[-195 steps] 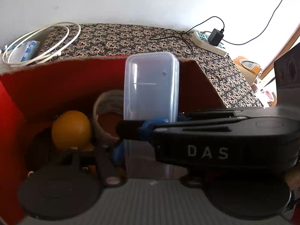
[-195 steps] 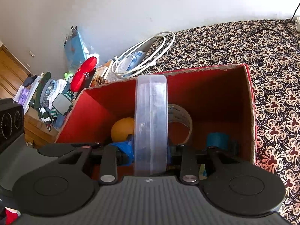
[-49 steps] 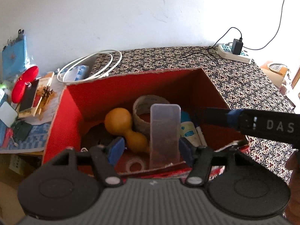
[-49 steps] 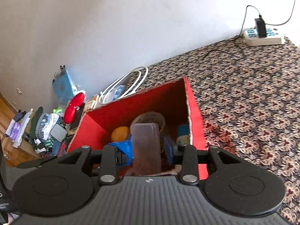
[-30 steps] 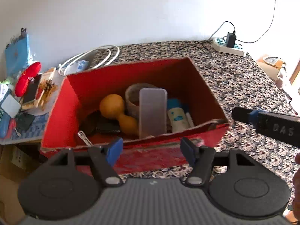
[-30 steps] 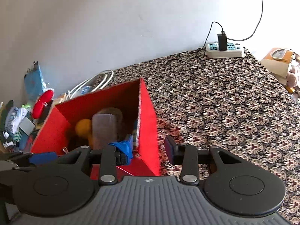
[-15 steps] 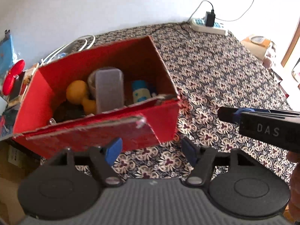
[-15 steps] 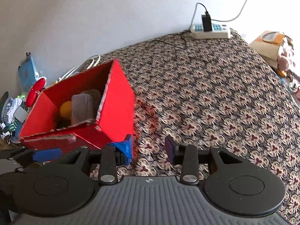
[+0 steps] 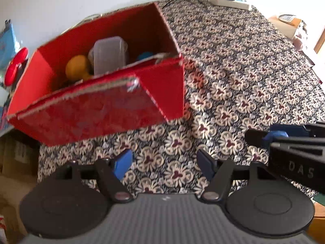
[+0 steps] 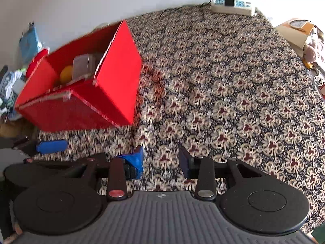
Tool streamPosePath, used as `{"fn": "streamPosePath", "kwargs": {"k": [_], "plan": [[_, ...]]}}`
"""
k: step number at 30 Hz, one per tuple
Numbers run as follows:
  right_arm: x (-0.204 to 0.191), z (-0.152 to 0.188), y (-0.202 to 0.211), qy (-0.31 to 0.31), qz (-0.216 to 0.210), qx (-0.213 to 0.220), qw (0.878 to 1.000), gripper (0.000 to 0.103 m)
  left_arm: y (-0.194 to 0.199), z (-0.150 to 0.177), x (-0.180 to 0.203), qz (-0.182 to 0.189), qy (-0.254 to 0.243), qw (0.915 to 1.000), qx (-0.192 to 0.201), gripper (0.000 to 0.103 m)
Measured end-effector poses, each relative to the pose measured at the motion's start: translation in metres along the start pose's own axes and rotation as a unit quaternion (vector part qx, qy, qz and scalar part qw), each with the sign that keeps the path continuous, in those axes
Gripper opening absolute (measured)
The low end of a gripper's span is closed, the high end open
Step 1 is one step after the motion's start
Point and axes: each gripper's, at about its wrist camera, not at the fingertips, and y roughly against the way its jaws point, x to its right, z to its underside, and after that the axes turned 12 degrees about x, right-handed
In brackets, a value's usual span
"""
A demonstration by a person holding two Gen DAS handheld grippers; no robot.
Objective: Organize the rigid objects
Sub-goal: 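Withdraw the left gripper up and away from the red box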
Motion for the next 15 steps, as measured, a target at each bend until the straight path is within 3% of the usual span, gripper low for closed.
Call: {"fn": "streamPosePath", "kwargs": {"k": [7, 15], "plan": [[-0.004, 0.008, -0.005, 0.017, -0.008, -0.040, 0.999, 0.021, 0.003, 0.008, -0.005, -0.009, 0.011, 0.9998, -0.013, 0.070], [-0.002, -0.004, -0.002, 0.026, 0.003, -0.025, 0.999, 0.022, 0.008, -0.005, -0.003, -0.014, 0.003, 0.9998, 0.011, 0.070]]}}
